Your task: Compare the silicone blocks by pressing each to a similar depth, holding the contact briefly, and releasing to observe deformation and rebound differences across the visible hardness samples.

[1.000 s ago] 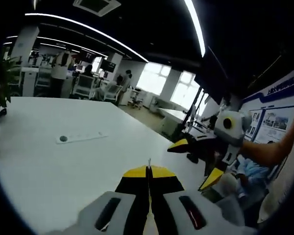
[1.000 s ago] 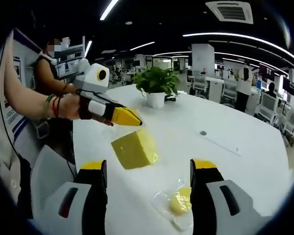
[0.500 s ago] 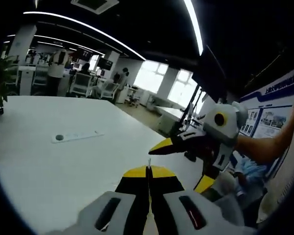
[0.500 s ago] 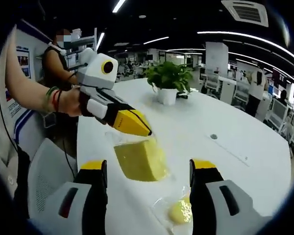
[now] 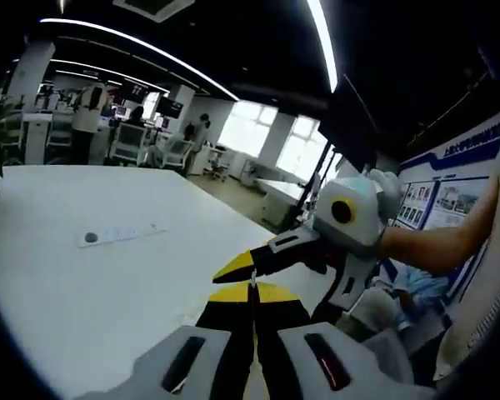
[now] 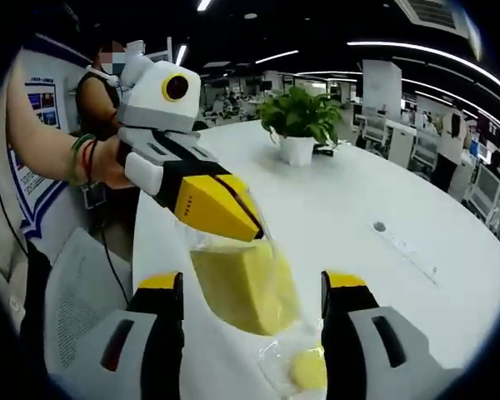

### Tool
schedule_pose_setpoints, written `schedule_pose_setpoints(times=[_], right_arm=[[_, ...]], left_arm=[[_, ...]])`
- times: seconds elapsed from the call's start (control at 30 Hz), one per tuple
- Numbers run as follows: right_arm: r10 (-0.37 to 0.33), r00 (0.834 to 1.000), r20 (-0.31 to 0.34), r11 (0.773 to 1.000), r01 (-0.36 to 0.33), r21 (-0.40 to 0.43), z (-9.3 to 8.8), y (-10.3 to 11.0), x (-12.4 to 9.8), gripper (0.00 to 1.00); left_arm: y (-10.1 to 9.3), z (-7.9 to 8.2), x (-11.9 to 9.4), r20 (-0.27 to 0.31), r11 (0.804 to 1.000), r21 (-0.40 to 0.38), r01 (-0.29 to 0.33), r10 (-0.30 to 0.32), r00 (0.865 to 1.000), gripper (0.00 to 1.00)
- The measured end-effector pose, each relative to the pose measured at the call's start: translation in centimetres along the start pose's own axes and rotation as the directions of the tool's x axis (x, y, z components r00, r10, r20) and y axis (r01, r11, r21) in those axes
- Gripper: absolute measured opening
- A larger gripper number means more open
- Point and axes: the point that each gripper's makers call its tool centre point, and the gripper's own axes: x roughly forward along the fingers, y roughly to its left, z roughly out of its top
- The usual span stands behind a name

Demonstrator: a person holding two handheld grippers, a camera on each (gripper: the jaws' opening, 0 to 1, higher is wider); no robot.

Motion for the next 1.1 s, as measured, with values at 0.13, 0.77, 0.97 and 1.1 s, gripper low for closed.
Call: schedule_pose_setpoints(times=[0.13, 0.77, 0.97, 1.1], right_arm=[[0.015, 1.000, -0.011, 1.000, -0.015, -0.012, 0.2, -0.1, 0.4, 0.62], [0.082, 0.995, -0.064, 0.995, -0.085, -0.044, -0.3, 0.5, 1.8, 0.52], [0.095, 0.993, -0.076, 0.994, -0.099, -0.051, -0.3, 0.6, 1.8, 0.48], [0.108, 0.990, -0.094, 0.992, -0.114, -0.054, -0.4, 0.7, 1.7, 0.42]], left_arm=[[-0.3, 0.3, 0.1, 0.004, 1.000, 0.005, 0.017, -0.017, 1.000, 0.00], [-1.2, 0.7, 0.4, 0.002, 0.998, 0.031, 0.055, -0.055, 0.998, 0.00], [-1.3, 0.7, 0.3, -0.002, 0.998, 0.032, 0.062, -0.062, 0.998, 0.00], [-1.5, 0.6, 0.2, -0.012, 0.997, 0.044, 0.068, -0.067, 0.998, 0.00]])
